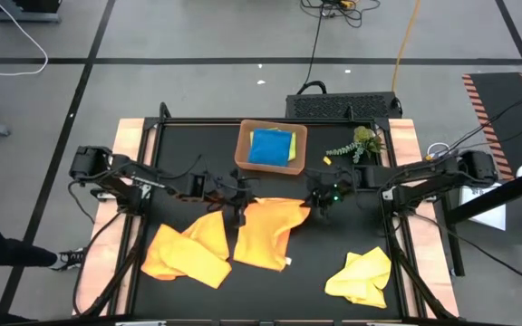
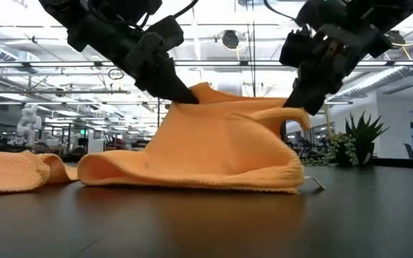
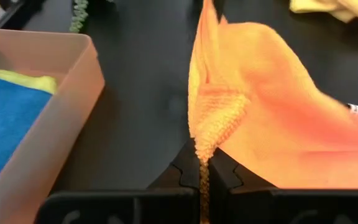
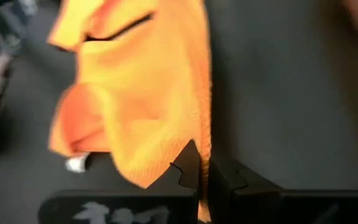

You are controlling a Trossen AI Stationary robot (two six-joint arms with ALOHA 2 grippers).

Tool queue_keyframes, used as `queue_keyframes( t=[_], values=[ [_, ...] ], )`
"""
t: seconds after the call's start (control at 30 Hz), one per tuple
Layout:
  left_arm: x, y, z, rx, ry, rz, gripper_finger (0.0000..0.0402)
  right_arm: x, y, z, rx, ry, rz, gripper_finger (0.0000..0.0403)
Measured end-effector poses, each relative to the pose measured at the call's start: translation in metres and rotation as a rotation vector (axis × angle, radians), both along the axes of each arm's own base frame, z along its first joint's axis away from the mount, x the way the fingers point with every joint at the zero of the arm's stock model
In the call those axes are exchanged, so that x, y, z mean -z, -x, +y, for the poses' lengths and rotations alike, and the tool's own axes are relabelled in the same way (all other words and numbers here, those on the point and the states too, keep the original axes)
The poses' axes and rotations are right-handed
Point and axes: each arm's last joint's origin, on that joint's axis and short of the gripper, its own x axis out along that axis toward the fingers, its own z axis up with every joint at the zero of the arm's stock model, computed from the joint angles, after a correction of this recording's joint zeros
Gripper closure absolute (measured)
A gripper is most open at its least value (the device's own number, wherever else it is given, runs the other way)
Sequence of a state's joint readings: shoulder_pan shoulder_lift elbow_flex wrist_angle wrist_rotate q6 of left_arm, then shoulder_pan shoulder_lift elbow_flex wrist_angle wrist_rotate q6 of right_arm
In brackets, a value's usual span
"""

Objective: Fold microfiber towels
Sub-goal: Fold the orange microfiber towel

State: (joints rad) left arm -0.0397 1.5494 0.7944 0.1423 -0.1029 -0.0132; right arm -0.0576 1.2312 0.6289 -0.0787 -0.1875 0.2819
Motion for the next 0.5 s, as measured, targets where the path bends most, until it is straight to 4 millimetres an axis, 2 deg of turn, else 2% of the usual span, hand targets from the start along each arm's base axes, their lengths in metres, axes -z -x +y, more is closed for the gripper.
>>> queue_keyframes(
  t=[0.23,0.4,0.5],
  values=[
    [-0.001,-0.001,0.000,-0.008,0.004,-0.015,0.0400,0.002,0.003,-0.011,-0.018,0.065,0.020,0.0395],
    [0.002,0.001,0.000,-0.019,0.015,0.007,0.0400,-0.009,0.014,-0.010,-0.045,0.097,0.001,0.0345],
    [0.002,0.001,0.000,-0.027,0.027,0.008,0.0400,-0.025,0.021,-0.009,-0.039,0.106,-0.092,0.0308]
  ],
)
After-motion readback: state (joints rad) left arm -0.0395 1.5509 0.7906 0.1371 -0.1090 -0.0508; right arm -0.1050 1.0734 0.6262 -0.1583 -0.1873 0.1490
